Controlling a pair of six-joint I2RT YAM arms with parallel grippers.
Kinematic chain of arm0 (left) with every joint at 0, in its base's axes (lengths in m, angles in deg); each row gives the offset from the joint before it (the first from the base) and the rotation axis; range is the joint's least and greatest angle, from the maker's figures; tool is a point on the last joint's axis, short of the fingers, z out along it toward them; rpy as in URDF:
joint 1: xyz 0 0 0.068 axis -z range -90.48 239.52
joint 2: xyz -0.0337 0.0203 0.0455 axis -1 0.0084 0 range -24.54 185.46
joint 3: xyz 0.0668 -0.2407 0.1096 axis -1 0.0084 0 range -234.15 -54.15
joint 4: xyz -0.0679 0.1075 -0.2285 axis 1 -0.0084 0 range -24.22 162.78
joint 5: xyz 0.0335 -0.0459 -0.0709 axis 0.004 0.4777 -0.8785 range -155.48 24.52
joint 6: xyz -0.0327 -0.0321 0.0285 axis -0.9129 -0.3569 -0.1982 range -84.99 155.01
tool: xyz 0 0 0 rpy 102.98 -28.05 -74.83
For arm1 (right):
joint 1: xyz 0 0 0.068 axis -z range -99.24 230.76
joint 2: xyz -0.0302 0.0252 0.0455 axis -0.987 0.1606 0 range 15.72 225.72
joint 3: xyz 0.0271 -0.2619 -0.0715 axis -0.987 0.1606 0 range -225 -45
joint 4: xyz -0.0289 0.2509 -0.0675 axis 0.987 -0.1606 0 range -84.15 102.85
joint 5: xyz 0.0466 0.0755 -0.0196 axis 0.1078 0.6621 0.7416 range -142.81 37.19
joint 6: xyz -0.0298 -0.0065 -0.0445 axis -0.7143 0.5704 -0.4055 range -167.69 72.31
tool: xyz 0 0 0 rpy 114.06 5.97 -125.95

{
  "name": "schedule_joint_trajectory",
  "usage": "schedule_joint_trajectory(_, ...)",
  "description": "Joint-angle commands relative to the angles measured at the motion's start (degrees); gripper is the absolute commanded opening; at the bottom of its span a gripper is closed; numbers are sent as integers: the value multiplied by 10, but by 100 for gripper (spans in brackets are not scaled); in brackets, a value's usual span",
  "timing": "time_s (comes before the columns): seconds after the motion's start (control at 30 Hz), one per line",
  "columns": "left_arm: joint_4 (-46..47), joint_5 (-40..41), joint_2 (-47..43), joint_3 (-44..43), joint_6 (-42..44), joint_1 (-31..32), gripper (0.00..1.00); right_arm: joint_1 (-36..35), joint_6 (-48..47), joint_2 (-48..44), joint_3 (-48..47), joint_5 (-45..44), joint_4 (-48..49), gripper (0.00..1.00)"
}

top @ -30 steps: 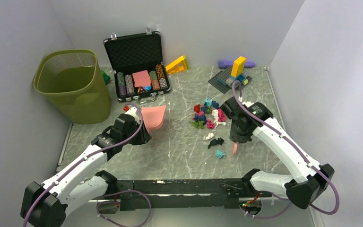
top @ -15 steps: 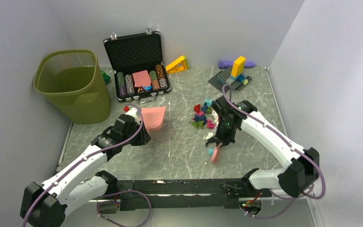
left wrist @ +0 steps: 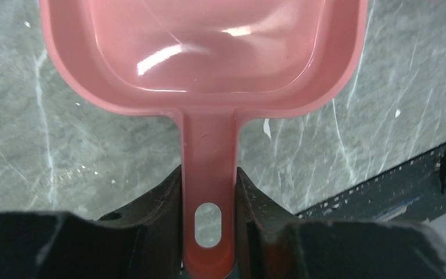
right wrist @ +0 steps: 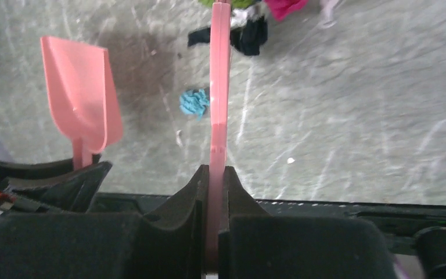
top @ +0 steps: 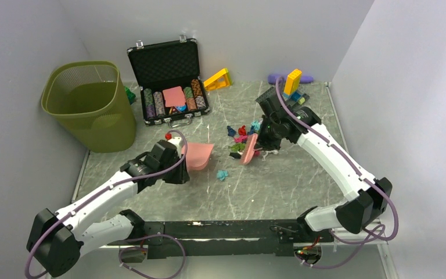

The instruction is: Sweep away the paper scraps from the table

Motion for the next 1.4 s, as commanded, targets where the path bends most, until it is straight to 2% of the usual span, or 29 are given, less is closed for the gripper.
schedule_joint_trajectory(0.0, -57, 19, 11, -59, 9, 39, 5, 4, -84, -36, -28, -126, -30, 0)
schedule_joint_trajectory(0.1, -128, 31, 20, -101, 13, 72, 6, 6, -129, -51, -16, -199, -11, 0)
schedule_joint_trajectory(0.13, -158, 42, 27, -121, 14, 86, 6, 5, -159, -54, -10, -175, 12, 0)
schedule_joint_trajectory(0.2, -221, 85, 32, -154, 11, 105, 6, 5, -235, -60, -1, -41, 73, 0)
schedule_joint_trajectory(0.3, -279, 138, 10, -181, -2, 108, 6, 3, -292, -55, -1, 158, 135, 0)
schedule_joint_trajectory(0.4, -287, 200, -36, -178, -30, 105, 7, -11, -326, -58, 10, 269, 184, 0)
schedule_joint_trajectory(0.5, -298, 248, -66, -177, -54, 97, 7, -43, -354, -44, 15, 319, 191, 0)
schedule_joint_trajectory(0.67, -326, 274, -68, -192, -57, 81, 7, -132, -374, 49, -12, 246, 137, 0)
schedule_joint_trajectory(0.8, -332, 282, -62, -192, -50, 78, 6, -160, -375, 126, -22, 189, 111, 0)
schedule_joint_trajectory(1.07, -270, 192, -47, -161, 10, 77, 3, -140, -317, 214, -100, -84, -10, 0)
schedule_joint_trajectory(1.17, -253, 153, -28, -150, 20, 79, 1, -124, -309, 201, -125, -128, -24, 0)
schedule_joint_trajectory(1.37, -204, 82, 10, -126, 28, 99, 0, -78, -316, 172, -144, -144, -25, 0)
